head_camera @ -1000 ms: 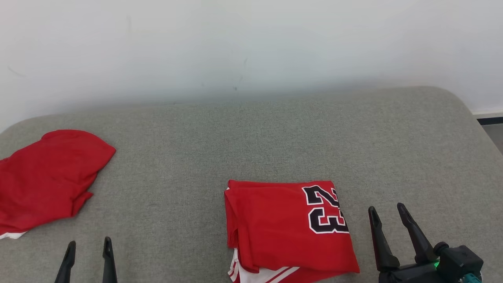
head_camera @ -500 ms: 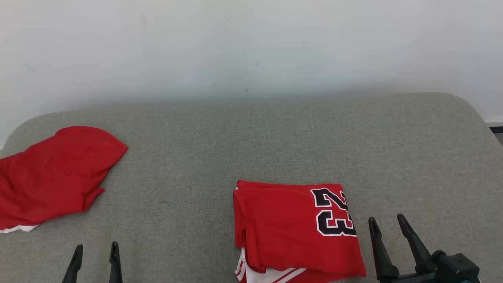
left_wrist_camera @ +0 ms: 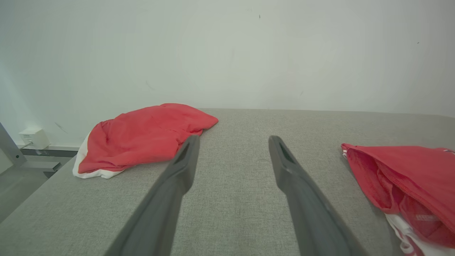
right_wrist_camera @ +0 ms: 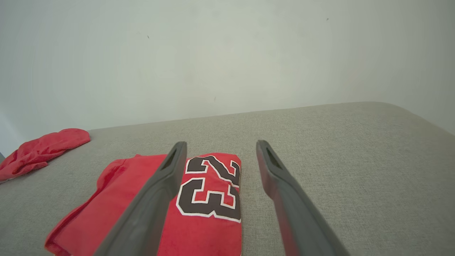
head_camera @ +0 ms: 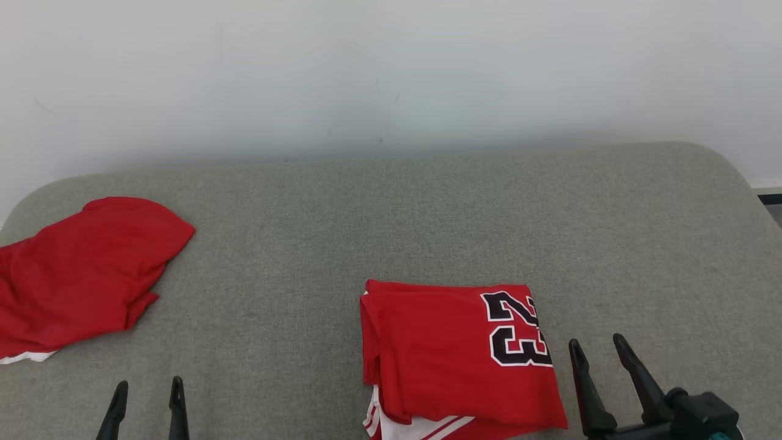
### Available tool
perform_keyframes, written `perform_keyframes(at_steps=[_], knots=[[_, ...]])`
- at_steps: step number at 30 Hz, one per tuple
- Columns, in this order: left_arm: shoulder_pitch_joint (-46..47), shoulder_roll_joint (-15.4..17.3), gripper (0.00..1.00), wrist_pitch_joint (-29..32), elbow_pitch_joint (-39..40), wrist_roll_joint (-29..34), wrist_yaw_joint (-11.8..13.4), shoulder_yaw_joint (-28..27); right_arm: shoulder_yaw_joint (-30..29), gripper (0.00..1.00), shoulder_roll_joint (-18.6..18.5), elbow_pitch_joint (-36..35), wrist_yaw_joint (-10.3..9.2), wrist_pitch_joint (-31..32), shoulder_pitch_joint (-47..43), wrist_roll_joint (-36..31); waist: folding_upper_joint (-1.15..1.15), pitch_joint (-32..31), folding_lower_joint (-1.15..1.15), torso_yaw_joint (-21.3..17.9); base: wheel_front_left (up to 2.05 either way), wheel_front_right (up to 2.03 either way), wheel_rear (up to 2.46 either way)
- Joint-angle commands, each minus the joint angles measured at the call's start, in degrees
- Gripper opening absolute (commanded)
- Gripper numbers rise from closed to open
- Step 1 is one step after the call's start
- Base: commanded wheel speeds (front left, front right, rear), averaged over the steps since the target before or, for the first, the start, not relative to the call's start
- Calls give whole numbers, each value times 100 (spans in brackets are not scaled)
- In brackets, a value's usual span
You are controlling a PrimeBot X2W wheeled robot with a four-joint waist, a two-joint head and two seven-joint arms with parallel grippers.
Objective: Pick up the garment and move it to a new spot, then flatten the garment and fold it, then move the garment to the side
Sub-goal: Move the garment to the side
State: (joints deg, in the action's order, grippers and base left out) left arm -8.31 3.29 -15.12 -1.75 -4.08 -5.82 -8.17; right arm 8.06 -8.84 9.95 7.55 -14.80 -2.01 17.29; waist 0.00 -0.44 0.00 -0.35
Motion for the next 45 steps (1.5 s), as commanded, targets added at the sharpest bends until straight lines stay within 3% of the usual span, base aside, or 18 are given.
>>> perform_keyframes(at_steps=[1,10,16,27,33,35,36,45], knots=[[-3,3,100,-3,-8,-71,-1,-17,29,100,-56,-19,-14,9,103,-2,0,15,0,1,0,0,0],[204,-5,100,-3,-5,-89,1,58,225,100,-367,361,-14,517,760,343,0,245,0,61,0,0,0],[336,-15,100,-3,-65,-107,-1,146,519,100,-490,1187,-14,1026,1426,444,0,446,0,167,0,0,0],[589,-30,100,-3,-158,-149,15,204,929,100,-338,2817,-14,1140,2143,633,0,722,0,319,0,0,0],[628,-35,100,-3,-176,-191,34,178,1369,100,-214,3358,-14,1136,2251,790,0,782,0,250,0,0,0],[652,-35,100,-3,-191,-202,45,183,1493,13,-151,3497,-13,1164,2294,912,0,801,0,226,0,0,0],[673,-36,100,-3,-195,-205,52,188,1532,0,-150,3540,-14,1143,2334,968,0,813,0,217,0,0,0],[936,-39,100,-3,-104,-314,68,281,1752,0,-544,3570,-16,959,3396,1309,0,1237,0,139,0,0,0]])
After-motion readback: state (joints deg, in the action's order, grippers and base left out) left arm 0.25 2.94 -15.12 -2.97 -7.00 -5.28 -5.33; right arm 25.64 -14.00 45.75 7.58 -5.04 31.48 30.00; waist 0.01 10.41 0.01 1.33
